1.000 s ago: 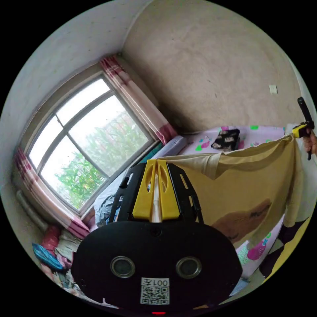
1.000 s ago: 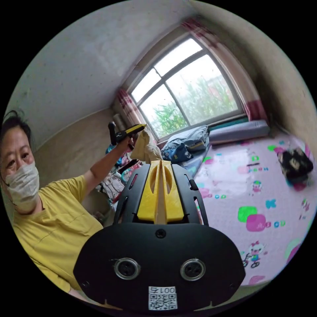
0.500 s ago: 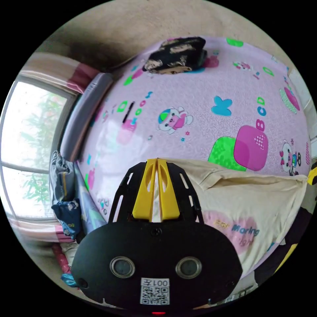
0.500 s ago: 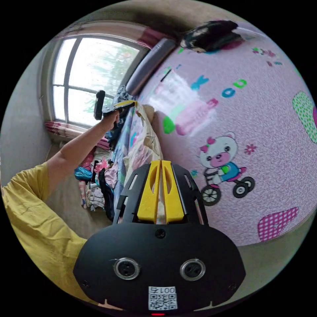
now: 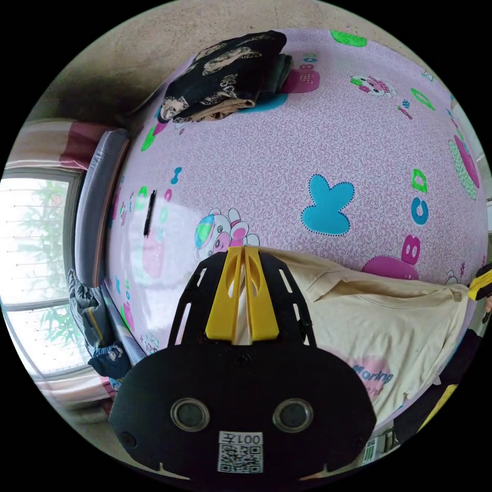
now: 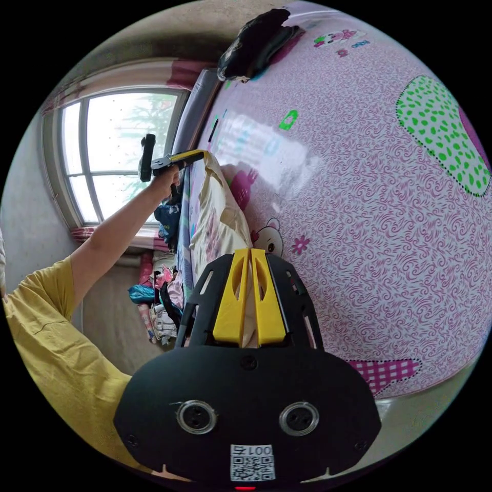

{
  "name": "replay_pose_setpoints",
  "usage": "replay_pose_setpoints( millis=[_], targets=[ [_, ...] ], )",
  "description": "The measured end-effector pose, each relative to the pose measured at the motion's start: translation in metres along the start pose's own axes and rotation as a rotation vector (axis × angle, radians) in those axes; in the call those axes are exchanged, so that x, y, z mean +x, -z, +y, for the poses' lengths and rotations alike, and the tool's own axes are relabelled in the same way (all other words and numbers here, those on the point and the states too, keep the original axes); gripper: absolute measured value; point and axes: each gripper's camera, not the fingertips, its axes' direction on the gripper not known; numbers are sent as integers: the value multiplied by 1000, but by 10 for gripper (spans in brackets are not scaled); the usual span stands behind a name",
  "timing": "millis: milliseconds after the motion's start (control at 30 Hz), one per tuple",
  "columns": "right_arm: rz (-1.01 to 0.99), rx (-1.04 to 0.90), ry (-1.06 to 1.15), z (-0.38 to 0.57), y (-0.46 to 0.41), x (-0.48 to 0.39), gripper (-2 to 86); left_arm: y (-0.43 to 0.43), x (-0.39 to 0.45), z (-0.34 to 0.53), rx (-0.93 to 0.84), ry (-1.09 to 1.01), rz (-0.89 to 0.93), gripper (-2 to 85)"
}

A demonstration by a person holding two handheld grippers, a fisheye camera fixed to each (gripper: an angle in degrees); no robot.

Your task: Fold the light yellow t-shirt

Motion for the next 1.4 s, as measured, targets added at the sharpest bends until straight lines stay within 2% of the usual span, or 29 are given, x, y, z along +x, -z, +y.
replay_pose_setpoints(
  millis=[133,300,467,600,667,800,900,1067,1200,1267,1400],
  targets=[
    [5,16,-15,-17,10,0,2,-14,-20,-34,-9,-32,3,-15],
    [28,53,19,-33,23,-11,5,-39,-47,-62,-75,-38,103,-2],
    [-6,88,35,-39,37,-21,6,-54,-90,-71,-46,62,197,84],
    [46,94,114,-41,49,-45,5,-48,-127,-56,50,194,219,64],
    [84,55,190,-42,50,-63,5,-34,-150,-20,126,325,311,32],
    [171,-126,436,-40,36,-113,3,-13,-136,70,205,318,461,-7],
    [194,-267,576,-31,12,-144,2,-9,-105,150,140,324,517,-15],
    [204,-468,765,-4,-39,-195,1,-17,-91,278,33,553,544,-16],
    [250,-607,850,23,-81,-219,0,-31,-99,338,-14,671,563,-16],
    [279,-638,869,31,-90,-225,0,-33,-105,361,27,699,596,-16],
    [339,-662,914,43,-93,-246,0,-33,-88,369,106,590,716,-16]
  ],
)
